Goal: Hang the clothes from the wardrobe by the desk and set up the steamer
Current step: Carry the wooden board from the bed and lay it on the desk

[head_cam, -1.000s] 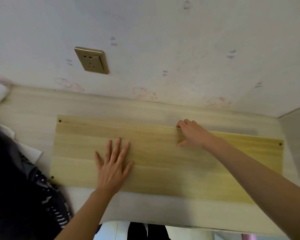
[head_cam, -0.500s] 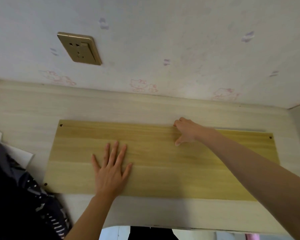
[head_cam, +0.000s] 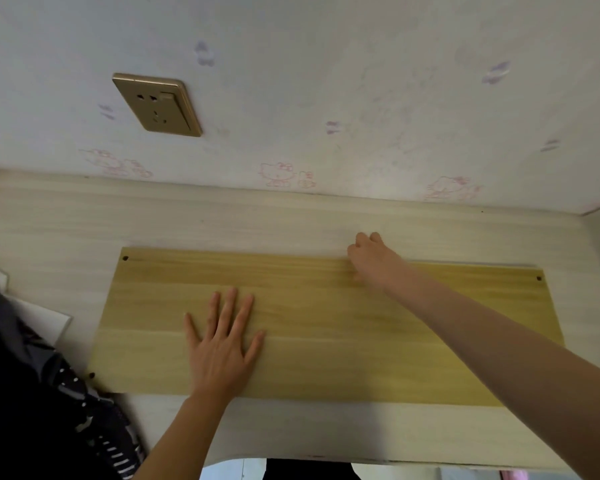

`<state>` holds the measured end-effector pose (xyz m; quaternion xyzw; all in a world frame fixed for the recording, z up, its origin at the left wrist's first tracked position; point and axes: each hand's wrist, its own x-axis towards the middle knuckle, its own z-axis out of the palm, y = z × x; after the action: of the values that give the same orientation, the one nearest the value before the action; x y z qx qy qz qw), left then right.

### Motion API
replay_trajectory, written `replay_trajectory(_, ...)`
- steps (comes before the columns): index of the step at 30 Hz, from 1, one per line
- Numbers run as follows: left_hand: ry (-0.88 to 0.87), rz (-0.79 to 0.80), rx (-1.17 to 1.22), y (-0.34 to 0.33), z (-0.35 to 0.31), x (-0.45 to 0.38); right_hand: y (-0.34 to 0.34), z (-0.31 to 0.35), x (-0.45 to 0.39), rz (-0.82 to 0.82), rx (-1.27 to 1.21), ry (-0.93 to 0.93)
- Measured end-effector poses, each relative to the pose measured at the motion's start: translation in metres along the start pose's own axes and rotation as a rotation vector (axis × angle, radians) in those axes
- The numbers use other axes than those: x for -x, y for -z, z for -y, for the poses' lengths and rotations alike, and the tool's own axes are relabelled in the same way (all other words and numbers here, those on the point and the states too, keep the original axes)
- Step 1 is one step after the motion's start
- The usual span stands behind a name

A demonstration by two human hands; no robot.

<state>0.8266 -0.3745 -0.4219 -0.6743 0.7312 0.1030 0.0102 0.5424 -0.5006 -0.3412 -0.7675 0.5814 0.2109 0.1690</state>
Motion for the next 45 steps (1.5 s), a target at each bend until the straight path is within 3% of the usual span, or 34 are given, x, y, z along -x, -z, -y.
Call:
replay_trajectory(3,0.005,0.01,0.007,0.0,0.002,-0.001,-0.004,0.007,0.009,-0.132,0.036,0.017)
replay_trajectory(6,0.004,0.021,0.005,0.0,0.002,-0.001,-0.035,0.004,0.03,-0.133,-0.013,0.004)
replay_trajectory(11,0.002,0.026,-0.003,-0.001,0.003,-0.002,-0.104,-0.003,0.089,-0.185,-0.199,-0.166)
replay_trajectory(15,0.004,0.028,-0.01,-0.002,0.004,-0.001,-0.134,0.005,0.131,-0.206,-0.178,-0.262)
replay_trajectory(21,0.001,0.023,-0.011,-0.002,0.011,-0.008,-0.141,0.009,0.13,-0.155,-0.135,-0.309)
replay_trajectory(34,0.017,0.009,-0.012,0.002,0.022,-0.024,-0.142,0.015,0.111,-0.256,-0.115,-0.301)
replay_trajectory(45,0.023,0.016,-0.001,0.004,0.023,-0.024,-0.137,0.015,0.109,-0.231,-0.13,-0.291)
